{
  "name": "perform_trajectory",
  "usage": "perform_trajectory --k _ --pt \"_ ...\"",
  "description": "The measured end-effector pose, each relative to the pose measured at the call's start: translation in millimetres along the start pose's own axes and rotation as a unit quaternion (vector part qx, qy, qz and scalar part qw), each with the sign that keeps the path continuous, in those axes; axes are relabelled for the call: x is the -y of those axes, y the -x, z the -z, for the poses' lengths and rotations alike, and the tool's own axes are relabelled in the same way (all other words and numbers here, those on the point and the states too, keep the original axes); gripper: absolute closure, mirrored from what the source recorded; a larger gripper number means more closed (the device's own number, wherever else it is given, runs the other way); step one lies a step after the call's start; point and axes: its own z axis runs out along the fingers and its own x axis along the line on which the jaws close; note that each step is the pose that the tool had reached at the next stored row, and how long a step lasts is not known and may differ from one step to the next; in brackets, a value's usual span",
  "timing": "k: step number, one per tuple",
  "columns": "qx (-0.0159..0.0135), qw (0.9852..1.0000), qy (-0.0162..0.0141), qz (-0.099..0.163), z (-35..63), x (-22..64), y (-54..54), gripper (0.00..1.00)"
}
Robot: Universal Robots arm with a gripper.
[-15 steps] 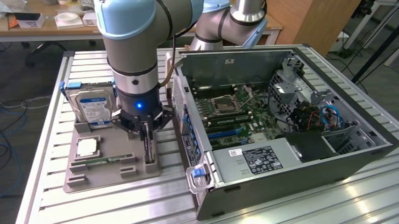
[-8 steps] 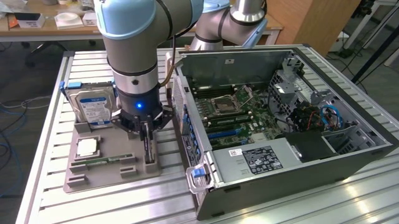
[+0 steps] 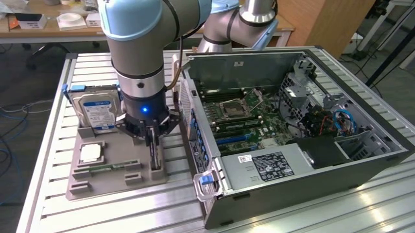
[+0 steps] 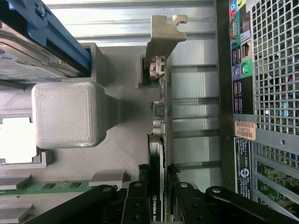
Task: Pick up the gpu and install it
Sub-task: 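Pick up the gpu and move the gpu toward the slot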
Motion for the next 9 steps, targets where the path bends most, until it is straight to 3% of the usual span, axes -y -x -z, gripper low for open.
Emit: perform_trajectory --k 9 --pt "0.0 1.0 0.0 0.0 6.2 -0.3 0.1 0.74"
